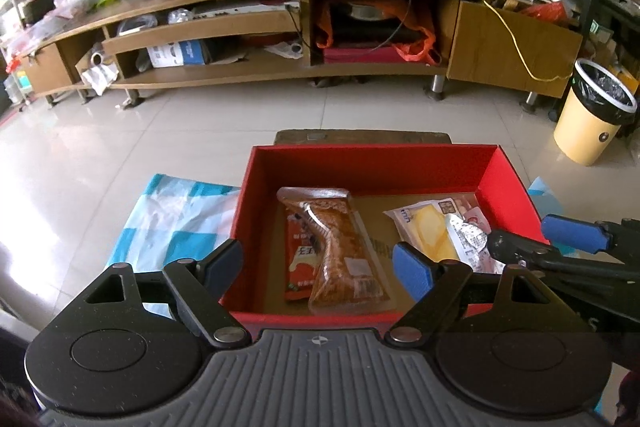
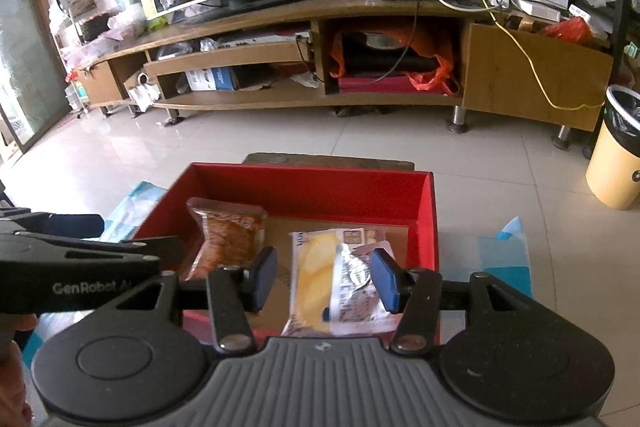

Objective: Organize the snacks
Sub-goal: 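Open both tools to drop the brown bag and silver packet into the box, then move both open tools back over the remaining snacks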

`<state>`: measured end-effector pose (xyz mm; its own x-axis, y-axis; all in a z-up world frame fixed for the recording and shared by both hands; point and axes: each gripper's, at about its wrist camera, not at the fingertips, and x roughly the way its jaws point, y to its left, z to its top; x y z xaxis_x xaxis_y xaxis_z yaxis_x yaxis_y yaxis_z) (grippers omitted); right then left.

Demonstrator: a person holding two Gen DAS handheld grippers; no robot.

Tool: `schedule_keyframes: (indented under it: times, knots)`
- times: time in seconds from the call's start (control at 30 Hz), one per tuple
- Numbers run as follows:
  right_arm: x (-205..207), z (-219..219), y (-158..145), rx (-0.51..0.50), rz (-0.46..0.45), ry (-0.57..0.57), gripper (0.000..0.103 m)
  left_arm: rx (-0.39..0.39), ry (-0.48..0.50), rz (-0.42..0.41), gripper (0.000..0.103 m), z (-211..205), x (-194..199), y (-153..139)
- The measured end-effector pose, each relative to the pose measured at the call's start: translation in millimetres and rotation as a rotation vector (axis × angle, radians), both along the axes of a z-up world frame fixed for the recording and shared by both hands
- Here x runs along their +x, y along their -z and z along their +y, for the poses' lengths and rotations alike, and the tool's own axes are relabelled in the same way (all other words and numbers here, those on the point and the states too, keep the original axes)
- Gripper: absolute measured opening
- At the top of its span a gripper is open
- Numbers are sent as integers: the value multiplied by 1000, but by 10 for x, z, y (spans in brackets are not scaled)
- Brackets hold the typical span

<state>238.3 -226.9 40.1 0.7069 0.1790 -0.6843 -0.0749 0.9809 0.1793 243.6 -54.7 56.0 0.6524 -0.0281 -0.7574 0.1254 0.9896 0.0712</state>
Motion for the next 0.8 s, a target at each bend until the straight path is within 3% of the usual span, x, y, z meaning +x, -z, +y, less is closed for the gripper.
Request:
schedule_keyframes:
  times: [0.37,0.8]
  knots:
    - [-372,92,-24,21,11,-9,49,-3,-24,13,87,249,-318,-14]
    - [-795,371,198,26,109,-69,49,-4,-60,119,88,751,-795,241]
